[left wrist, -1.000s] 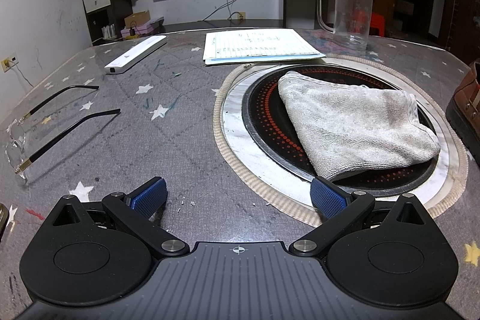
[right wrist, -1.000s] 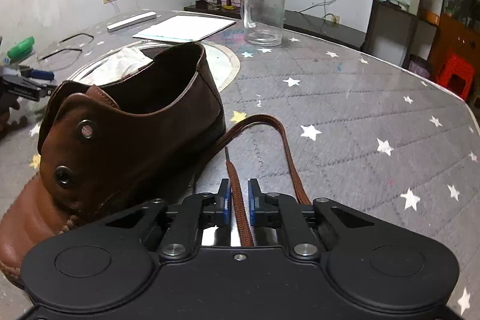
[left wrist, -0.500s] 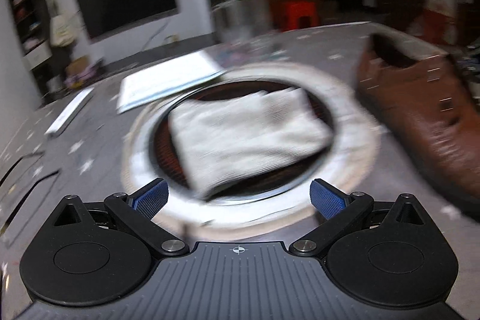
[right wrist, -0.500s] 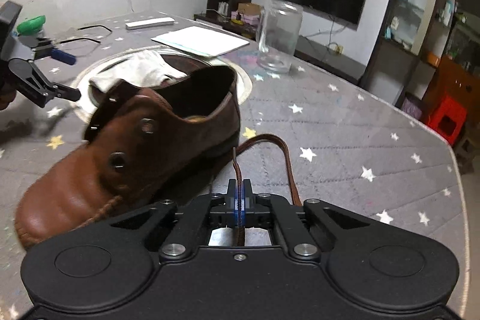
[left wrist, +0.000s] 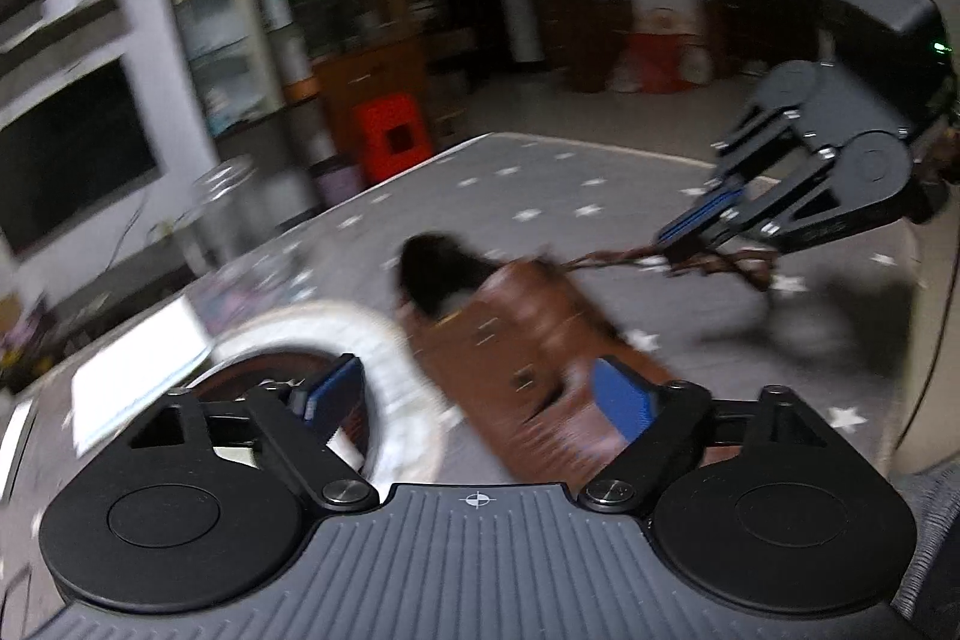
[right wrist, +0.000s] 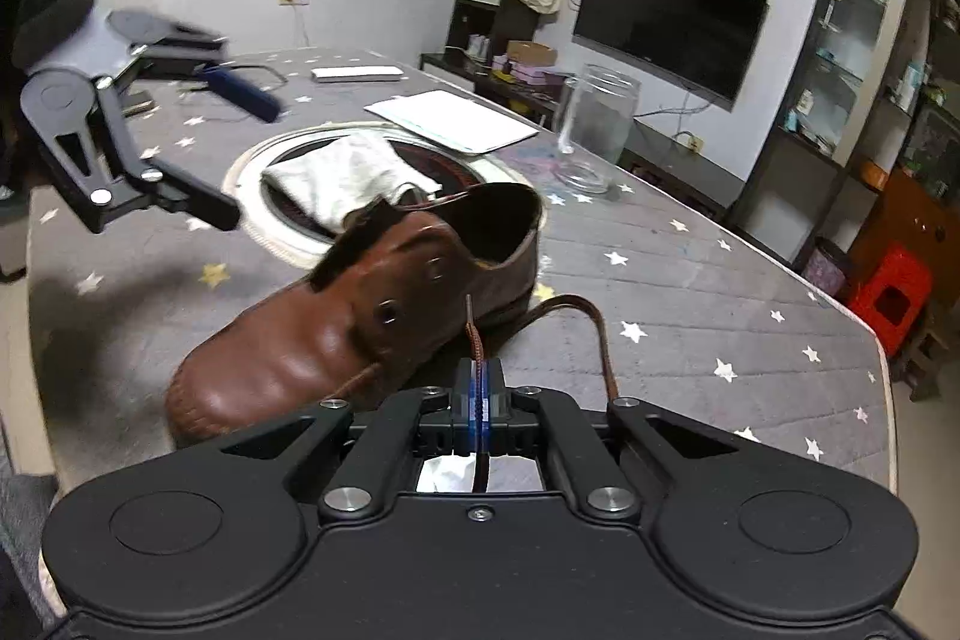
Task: Lace up shoes with both hands
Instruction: 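Grasp the brown shoe's eyelet flap with the left gripper while the right gripper holds the lace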
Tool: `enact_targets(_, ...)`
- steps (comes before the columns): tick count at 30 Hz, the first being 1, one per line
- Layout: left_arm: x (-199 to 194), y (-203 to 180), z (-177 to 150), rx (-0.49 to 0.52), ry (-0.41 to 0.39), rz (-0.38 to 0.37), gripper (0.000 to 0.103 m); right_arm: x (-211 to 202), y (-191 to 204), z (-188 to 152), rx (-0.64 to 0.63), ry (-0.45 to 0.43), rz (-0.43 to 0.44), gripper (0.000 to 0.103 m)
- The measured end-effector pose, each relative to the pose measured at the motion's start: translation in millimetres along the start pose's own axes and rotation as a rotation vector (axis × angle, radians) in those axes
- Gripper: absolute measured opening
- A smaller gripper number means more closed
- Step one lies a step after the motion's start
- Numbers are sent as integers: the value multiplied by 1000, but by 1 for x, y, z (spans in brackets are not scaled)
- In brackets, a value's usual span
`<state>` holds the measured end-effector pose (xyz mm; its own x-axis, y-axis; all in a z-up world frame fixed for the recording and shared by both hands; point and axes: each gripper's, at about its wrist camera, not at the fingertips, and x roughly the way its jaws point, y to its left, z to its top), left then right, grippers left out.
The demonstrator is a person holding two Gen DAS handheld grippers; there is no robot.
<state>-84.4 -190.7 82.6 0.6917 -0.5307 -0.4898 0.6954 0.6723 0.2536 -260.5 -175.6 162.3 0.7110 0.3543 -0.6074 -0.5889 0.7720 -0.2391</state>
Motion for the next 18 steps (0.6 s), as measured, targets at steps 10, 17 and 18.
enact_targets(10,41,-20,24,174,77,-35,25,-6,16,-2,-60,11,30,2)
enact_targets(17,58,-29,25,283,106,-47,21,-4,19,-2,-77,11,43,2)
enact_targets(18,60,-25,21,308,115,-48,21,-5,20,-3,-78,11,45,2)
